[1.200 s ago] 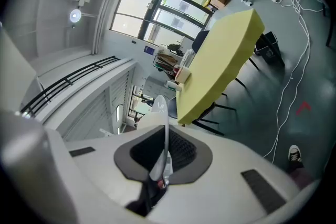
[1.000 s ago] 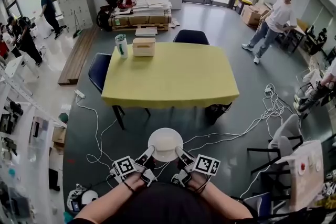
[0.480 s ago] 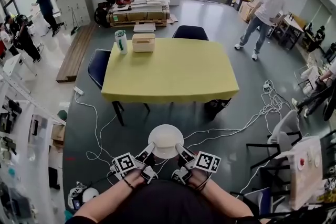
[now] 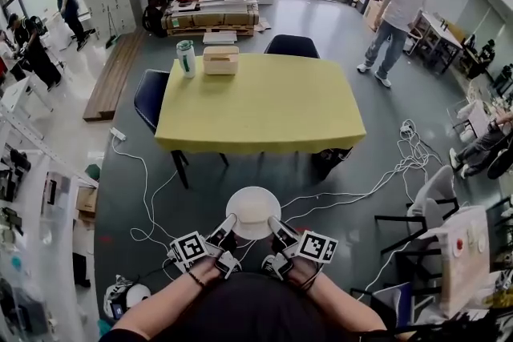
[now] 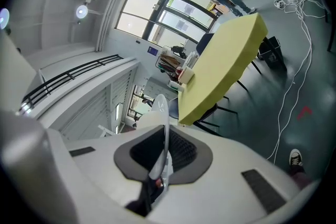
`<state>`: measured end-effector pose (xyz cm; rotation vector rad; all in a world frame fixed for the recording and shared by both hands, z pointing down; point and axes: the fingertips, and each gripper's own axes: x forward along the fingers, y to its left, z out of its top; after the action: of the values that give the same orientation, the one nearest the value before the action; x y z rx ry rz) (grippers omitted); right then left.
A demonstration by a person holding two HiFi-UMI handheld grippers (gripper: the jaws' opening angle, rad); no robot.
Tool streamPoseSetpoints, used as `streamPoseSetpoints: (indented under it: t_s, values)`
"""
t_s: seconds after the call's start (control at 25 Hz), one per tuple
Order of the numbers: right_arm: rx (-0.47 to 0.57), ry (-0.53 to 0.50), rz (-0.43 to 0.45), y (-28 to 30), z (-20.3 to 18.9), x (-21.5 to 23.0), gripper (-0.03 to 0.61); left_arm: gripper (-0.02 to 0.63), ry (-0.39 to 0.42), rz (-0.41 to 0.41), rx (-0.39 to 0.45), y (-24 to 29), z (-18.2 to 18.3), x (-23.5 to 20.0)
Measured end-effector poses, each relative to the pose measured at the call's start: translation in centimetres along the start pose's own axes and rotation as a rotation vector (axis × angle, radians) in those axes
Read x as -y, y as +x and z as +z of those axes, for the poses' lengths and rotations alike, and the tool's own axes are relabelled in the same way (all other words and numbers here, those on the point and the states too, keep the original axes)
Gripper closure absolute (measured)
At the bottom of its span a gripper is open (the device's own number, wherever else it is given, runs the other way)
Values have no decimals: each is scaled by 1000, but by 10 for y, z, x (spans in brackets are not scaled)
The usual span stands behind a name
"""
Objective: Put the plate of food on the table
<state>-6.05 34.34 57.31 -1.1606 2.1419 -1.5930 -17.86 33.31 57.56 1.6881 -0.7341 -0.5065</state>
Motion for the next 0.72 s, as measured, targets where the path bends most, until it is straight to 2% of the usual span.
streamPoseSetpoints:
  t_s: [0.48, 0.64, 0.72]
  values:
    - [22, -70, 2, 12, -4, -7, 552, 595, 3, -37, -11, -4, 12, -6]
    - [33, -86, -7, 15, -5, -8, 552, 595, -47, -58, -15, -1, 13, -6]
    - [37, -91, -13, 17, -3, -7, 552, 595, -31, -59, -26, 1, 16, -9]
